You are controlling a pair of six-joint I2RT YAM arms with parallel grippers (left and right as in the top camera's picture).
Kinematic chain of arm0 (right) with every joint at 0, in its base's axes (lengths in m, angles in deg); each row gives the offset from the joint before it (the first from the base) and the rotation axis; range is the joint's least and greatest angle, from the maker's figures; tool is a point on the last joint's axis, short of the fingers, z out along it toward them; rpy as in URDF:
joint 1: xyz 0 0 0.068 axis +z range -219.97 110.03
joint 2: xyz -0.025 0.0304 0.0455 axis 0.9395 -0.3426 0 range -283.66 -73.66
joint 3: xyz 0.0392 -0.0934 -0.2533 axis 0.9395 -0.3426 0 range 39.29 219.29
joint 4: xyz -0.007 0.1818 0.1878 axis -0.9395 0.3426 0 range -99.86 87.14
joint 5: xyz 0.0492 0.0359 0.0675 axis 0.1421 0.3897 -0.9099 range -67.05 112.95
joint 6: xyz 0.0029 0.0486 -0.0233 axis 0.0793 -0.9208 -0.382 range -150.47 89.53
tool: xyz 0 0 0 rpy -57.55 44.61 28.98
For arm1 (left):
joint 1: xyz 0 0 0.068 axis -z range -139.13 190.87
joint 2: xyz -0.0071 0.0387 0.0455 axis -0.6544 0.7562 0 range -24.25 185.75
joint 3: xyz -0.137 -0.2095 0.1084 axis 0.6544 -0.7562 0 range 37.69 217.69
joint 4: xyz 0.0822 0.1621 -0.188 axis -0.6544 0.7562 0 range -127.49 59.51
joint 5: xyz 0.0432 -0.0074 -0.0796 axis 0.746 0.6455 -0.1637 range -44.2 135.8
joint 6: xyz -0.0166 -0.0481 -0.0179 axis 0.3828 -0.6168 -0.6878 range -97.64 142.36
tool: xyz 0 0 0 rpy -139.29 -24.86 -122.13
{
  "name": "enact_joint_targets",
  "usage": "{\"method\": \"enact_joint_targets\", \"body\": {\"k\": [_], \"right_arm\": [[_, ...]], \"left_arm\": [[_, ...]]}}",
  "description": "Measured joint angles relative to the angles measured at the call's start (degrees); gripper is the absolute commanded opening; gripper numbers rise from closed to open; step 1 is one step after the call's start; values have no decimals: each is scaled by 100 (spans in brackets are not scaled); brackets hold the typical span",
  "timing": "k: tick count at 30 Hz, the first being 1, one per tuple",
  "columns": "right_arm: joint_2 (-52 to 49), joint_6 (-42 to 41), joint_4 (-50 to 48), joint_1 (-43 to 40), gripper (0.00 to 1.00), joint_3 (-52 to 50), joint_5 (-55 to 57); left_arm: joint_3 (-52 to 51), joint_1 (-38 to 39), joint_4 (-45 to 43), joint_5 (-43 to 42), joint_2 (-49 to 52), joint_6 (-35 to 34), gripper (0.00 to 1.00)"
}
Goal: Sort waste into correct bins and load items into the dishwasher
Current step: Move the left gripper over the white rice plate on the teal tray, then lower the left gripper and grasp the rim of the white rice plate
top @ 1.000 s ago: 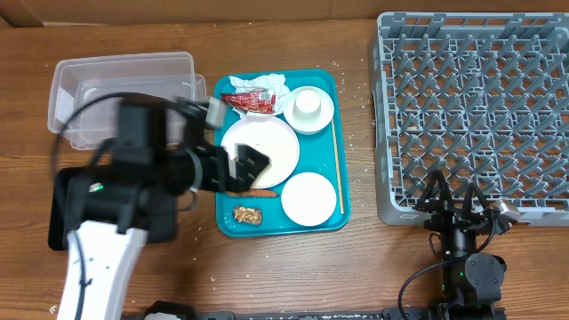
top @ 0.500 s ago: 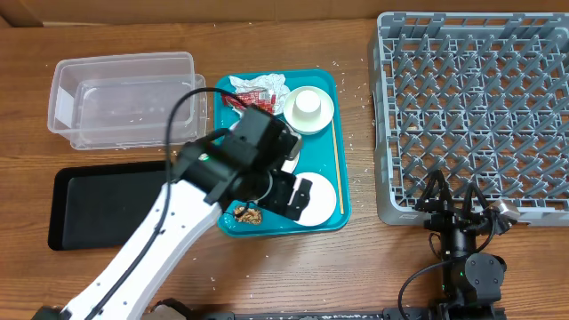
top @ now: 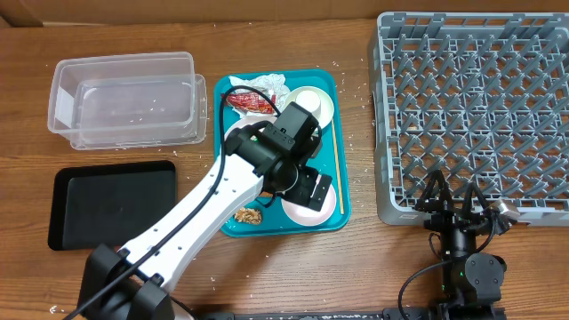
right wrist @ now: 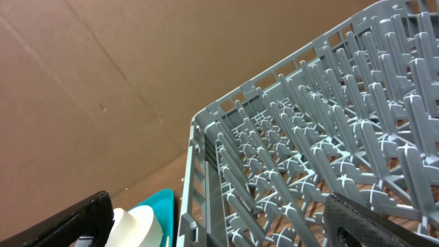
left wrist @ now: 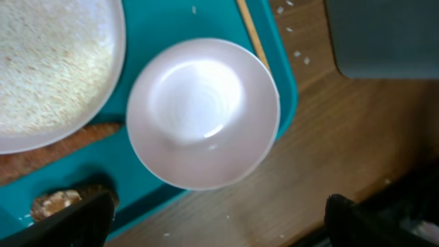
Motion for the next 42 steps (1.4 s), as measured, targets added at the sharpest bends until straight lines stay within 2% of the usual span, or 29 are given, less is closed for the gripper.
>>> {"method": "enact_joint_targets", "body": {"k": [9, 15, 19, 22, 24, 25, 34, 38, 42], "right_arm": [[0, -2, 0, 2, 100, 0, -2], [0, -2, 2, 2, 100, 0, -2], [0, -2, 0, 0, 100, 0, -2], [0, -2, 0, 2, 100, 0, -2], [0, -2, 2, 2, 100, 0, 0], [0, -2, 2, 0, 100, 0, -2], [0, -2, 2, 2, 100, 0, -2], [0, -2, 0, 2, 100, 0, 0], [0, -4, 2, 0, 100, 0, 0]], "left_arm": [[9, -4, -669, 1010, 308, -195, 100], [11, -4, -549, 1582, 354, -210, 100], [11, -4, -387, 1517, 374, -157, 100], [9, -4, -372, 1296, 376, -59, 93], [-2, -2, -369, 1224, 376, -37, 78], [-15, -2, -350, 1185, 376, -37, 76], [-153, -2, -247, 1106, 376, -232, 73], [-376, -2, -409, 1106, 378, -332, 59], [-498, -4, -503, 1084, 380, -341, 56]]}}
